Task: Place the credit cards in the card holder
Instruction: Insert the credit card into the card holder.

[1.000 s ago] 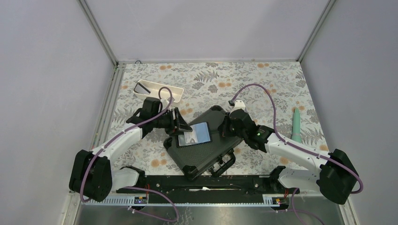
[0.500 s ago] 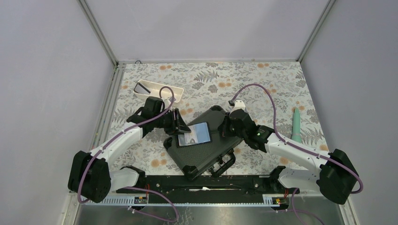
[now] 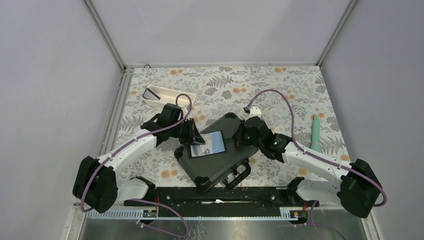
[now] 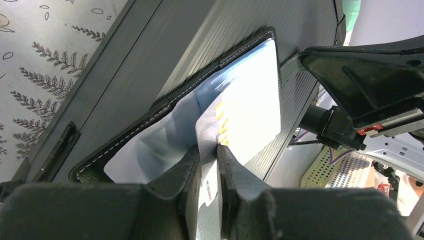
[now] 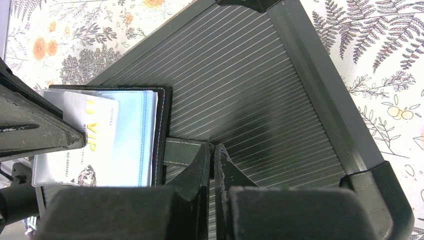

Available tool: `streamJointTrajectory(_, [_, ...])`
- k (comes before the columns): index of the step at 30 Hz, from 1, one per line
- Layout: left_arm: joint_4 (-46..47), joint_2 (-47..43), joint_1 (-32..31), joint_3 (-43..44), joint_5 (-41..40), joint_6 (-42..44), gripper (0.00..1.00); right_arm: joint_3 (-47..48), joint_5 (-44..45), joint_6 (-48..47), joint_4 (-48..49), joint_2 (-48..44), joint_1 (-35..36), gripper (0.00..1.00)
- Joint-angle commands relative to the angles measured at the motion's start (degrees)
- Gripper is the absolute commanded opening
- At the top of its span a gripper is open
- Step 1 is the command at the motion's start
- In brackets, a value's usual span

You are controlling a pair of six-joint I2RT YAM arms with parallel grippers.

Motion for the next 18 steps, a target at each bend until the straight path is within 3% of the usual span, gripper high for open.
streamJointTrajectory(1, [-1.1, -0.3, -1.8, 0.0, -4.6, -2.8, 0.16, 1.4, 0.6, -0.1, 0.5, 0.2, 0.4, 0.00])
streamJointTrajectory(12, [8.0, -3.9, -3.5, -6.0, -6.3, -14.5, 0.14, 1.0, 0.7, 0.9, 1.0, -0.1, 0.5, 0.00])
streamJointTrajectory(18, [4.1, -4.2, -3.5, -3.9, -7.5, -11.6, 0.30, 0.9, 0.9, 1.1, 0.7, -0.5, 0.4, 0.00])
